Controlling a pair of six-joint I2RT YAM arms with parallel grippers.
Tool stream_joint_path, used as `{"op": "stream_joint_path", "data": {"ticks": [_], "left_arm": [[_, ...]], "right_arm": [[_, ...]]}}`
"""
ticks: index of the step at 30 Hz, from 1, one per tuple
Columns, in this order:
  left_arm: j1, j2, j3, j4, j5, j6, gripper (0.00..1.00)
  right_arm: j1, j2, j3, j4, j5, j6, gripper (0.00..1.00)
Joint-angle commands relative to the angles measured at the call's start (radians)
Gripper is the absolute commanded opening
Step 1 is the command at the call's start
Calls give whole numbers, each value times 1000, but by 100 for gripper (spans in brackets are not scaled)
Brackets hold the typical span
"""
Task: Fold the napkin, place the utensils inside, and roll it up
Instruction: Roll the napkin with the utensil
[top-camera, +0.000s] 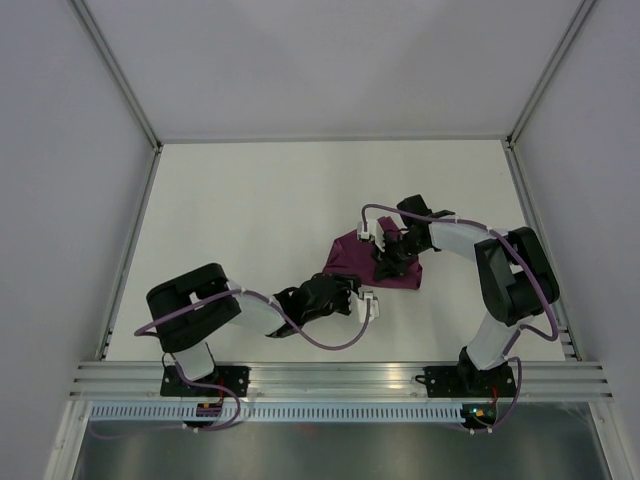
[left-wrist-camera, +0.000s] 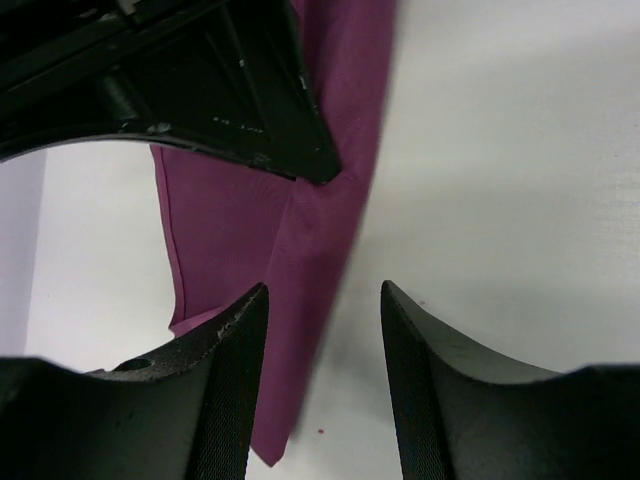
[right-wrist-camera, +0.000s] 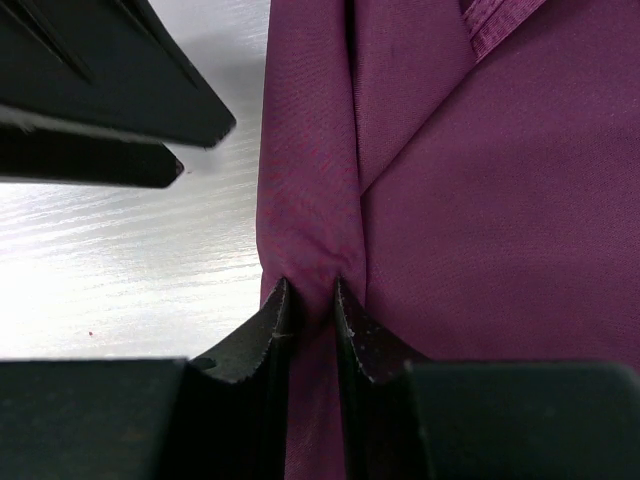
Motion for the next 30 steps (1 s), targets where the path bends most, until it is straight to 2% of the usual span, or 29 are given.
{"op": "stream_joint_path", "data": {"ticks": [1, 23, 28, 30], "left_arm": [[-13, 49, 63, 69, -7, 98, 55], [-13, 221, 172, -35, 32, 207, 53], [-13, 235, 202, -124, 42, 218, 44], [-10, 237, 218, -153, 48, 224, 36]], "right_arm": [[-11, 60, -28, -67, 94, -58, 1], [-18, 66, -24, -68, 97, -52, 0], [-19, 67, -22, -73, 92, -57, 0], [-21, 66, -22, -74, 91, -57, 0]]}}
